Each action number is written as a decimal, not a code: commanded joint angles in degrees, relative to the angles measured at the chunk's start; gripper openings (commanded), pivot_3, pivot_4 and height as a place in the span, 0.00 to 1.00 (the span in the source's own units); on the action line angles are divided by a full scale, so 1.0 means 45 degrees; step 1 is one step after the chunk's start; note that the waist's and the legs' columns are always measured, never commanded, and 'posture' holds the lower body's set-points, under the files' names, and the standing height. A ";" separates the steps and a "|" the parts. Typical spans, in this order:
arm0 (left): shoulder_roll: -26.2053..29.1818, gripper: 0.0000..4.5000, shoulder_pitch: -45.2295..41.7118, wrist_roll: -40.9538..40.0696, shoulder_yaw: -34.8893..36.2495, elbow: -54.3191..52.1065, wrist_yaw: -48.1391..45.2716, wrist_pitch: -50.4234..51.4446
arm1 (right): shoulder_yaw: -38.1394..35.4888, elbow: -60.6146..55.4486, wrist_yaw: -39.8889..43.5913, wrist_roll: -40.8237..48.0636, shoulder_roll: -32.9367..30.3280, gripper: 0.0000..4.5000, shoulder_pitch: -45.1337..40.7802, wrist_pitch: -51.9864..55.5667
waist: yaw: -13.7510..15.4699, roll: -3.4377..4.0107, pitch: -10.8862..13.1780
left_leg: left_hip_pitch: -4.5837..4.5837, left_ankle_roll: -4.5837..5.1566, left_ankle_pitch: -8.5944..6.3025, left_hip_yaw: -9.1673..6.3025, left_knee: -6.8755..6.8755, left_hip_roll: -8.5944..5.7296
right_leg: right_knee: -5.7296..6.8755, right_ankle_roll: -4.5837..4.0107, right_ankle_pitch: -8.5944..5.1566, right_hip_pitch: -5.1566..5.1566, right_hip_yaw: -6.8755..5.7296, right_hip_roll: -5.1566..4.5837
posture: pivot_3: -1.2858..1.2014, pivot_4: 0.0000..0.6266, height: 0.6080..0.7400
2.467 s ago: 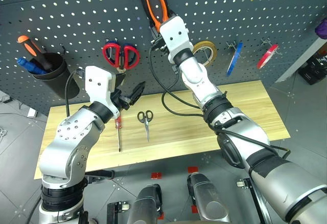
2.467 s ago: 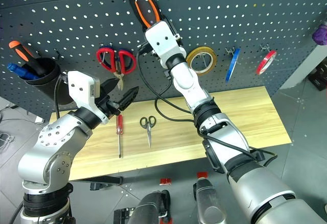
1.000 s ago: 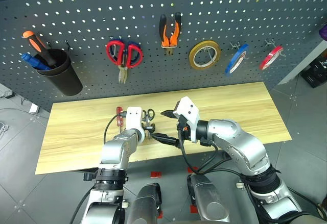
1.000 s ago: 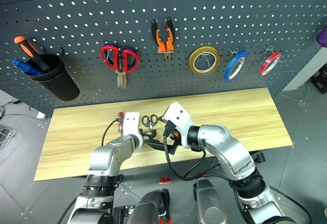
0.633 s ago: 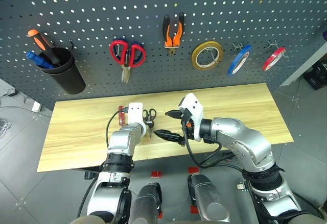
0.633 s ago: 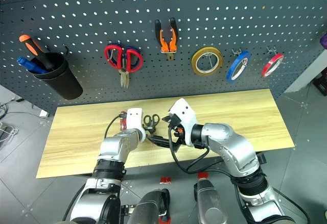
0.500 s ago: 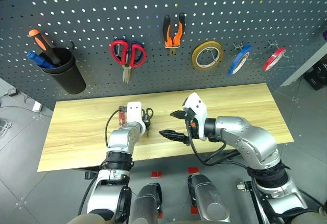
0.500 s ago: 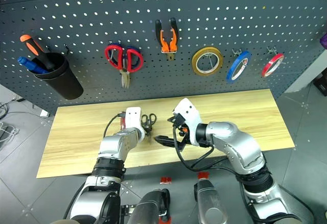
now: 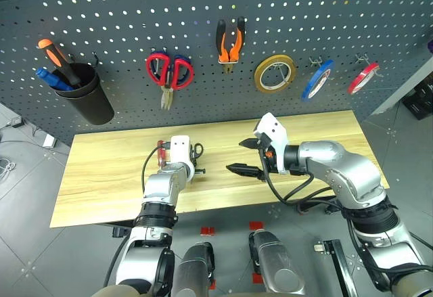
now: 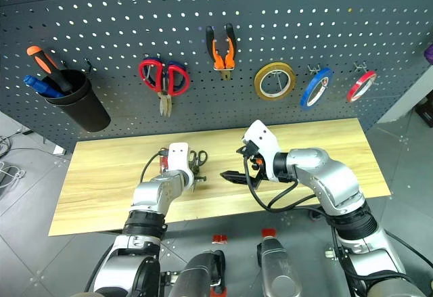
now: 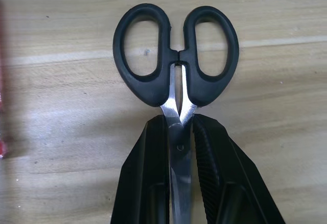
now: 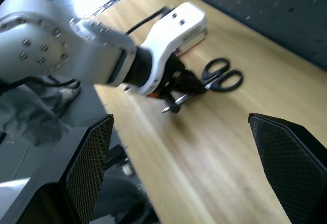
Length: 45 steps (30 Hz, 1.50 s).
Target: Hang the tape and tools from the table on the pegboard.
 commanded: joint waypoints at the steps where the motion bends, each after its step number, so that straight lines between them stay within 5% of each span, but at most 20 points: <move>1: -0.0021 0.09 0.0642 -0.0198 -0.0162 -0.0828 -0.0413 0.0711 | -0.0405 -0.0173 0.0104 0.0123 -0.0098 1.00 -0.0356 -0.0406 | -0.0003 0.0000 0.0000 | -0.0003 -0.0001 0.0000 0.0000 0.0000 0.0000 | -0.0002 0.0000 0.0000 -0.0002 0.0001 0.0000 | 0.39 0.47 1.00; 6: 0.0271 0.09 0.2190 -0.0510 -0.0158 -0.4565 -0.0816 0.1047 | -0.0722 -0.0567 0.0375 0.0180 -0.0425 1.00 -0.0541 -0.1022 | -0.0051 -0.0013 0.0014 | -0.0023 -0.0007 -0.0002 0.0001 -0.0006 0.0003 | -0.0015 -0.0001 0.0000 -0.0021 0.0005 0.0000 | 0.39 0.47 1.00; 10: 0.1660 0.09 0.4605 0.0634 -0.0871 -0.9710 -0.0844 -0.0497 | -0.1007 -0.1443 0.0545 -0.0024 -0.0856 1.00 -0.0225 -0.2272 | -0.0192 -0.0024 0.0033 | -0.0042 -0.0015 -0.0004 0.0001 -0.0019 0.0016 | -0.0018 -0.0002 0.0001 -0.0045 0.0009 0.0007 | 0.39 0.47 1.00; 19: 0.3275 0.09 0.6180 0.4020 -0.1838 -1.4701 0.0221 -0.2679 | -0.1030 -0.1728 0.0544 -0.0258 -0.0648 1.00 0.0564 -0.4743 | -0.0039 -0.0022 0.0037 | -0.0039 -0.0004 -0.0012 0.0003 -0.0020 0.0015 | -0.0070 -0.0002 0.0011 -0.0013 0.0006 0.0006 | 0.39 0.46 1.00; 44: 0.2466 0.09 0.2721 0.4361 -0.1676 -0.9997 -0.0230 -0.4412 | -0.1257 -0.0087 0.0101 -0.0013 0.0741 1.00 -0.1121 -0.5028 | -0.0025 -0.0022 0.0038 | -0.0060 0.0002 -0.0009 0.0002 -0.0013 0.0019 | -0.0065 -0.0018 0.0021 -0.0035 -0.0008 0.0008 | 0.39 0.45 1.00; 45: 0.2388 0.24 0.2816 0.4333 -0.1627 -1.0041 -0.0251 -0.4318 | -0.1248 -0.0129 0.0094 0.0009 0.0790 1.00 -0.1130 -0.5000 | -0.0024 -0.0022 0.0038 | -0.0061 0.0001 -0.0009 0.0004 -0.0013 0.0019 | -0.0066 -0.0018 0.0021 -0.0036 -0.0005 0.0008 | 0.39 0.45 1.00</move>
